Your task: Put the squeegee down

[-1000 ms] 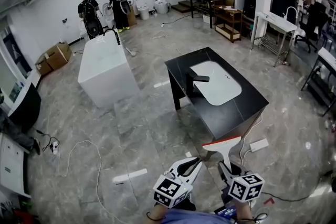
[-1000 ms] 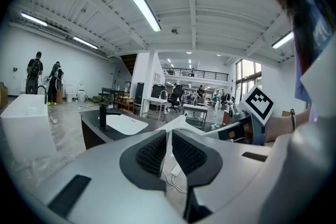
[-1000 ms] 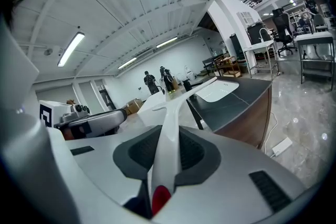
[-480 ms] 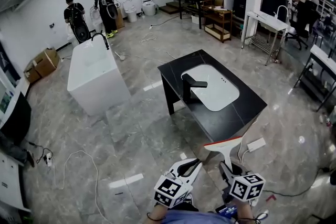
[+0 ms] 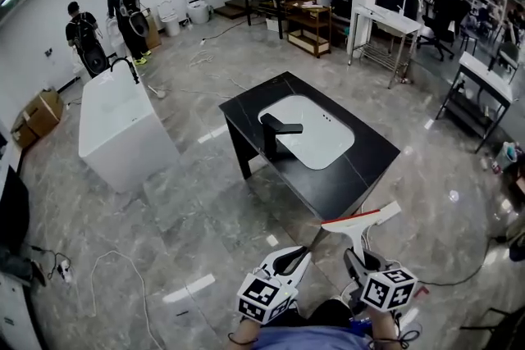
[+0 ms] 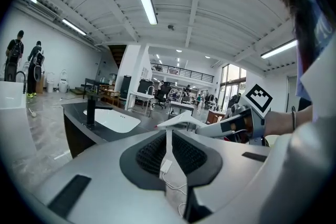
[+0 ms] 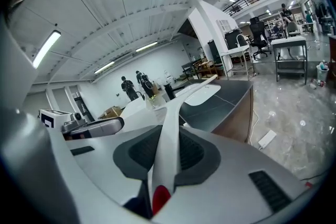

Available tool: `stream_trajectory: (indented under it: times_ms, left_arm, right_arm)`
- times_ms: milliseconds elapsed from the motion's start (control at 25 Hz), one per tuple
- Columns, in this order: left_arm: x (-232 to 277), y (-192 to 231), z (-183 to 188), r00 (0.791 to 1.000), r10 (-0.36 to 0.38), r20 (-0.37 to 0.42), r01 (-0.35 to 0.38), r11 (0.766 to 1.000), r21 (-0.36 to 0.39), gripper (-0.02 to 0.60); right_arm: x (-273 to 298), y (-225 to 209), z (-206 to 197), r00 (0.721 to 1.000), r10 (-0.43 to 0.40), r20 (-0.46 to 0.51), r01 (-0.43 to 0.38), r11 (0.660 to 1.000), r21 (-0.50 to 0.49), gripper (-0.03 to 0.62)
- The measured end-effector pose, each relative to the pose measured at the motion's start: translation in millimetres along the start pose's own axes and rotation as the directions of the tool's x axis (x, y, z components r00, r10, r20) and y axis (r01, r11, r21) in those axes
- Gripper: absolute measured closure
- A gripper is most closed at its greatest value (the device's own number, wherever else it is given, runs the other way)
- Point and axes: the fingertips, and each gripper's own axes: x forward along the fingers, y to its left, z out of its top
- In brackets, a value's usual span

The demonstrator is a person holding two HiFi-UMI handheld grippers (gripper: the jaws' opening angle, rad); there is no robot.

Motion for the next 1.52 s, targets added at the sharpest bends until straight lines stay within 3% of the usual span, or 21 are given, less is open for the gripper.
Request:
stream_trajectory:
  times_ms: [240,560,760,1520]
  left_arm:
    - [15.7,-8.3,-1.2,0.996,-0.079,-0.033,0.079,0.997,0.005,0.551]
    - [62.6,2.4,-8.5,0.993,-0.098,-0.072,0.096,0.995,-0.024,0.551]
    - [101.3,-2.8,6.6,0.989,-0.124,-0.080,0.123,0.992,-0.015,0.551]
    - [276.5,16.4,83.2,0.996,-0.048,-0.075,0.052,0.997,0.054,0.551]
  right_arm:
    - [3.8,-15.8,-2.7,0.999,-0.049,-0.004,0.049,0.997,0.063,0.517]
    - [12.0,-52.3,10.2,0.997,-0.078,0.005,0.077,0.993,0.089,0.519]
    - [14.0,-85.0,26.2,0.996,-0.094,-0.005,0.094,0.989,0.112,0.520]
    - [94.1,-223.2,152.7,0.999,0.027,-0.021,-0.025,0.996,0.086,0.523]
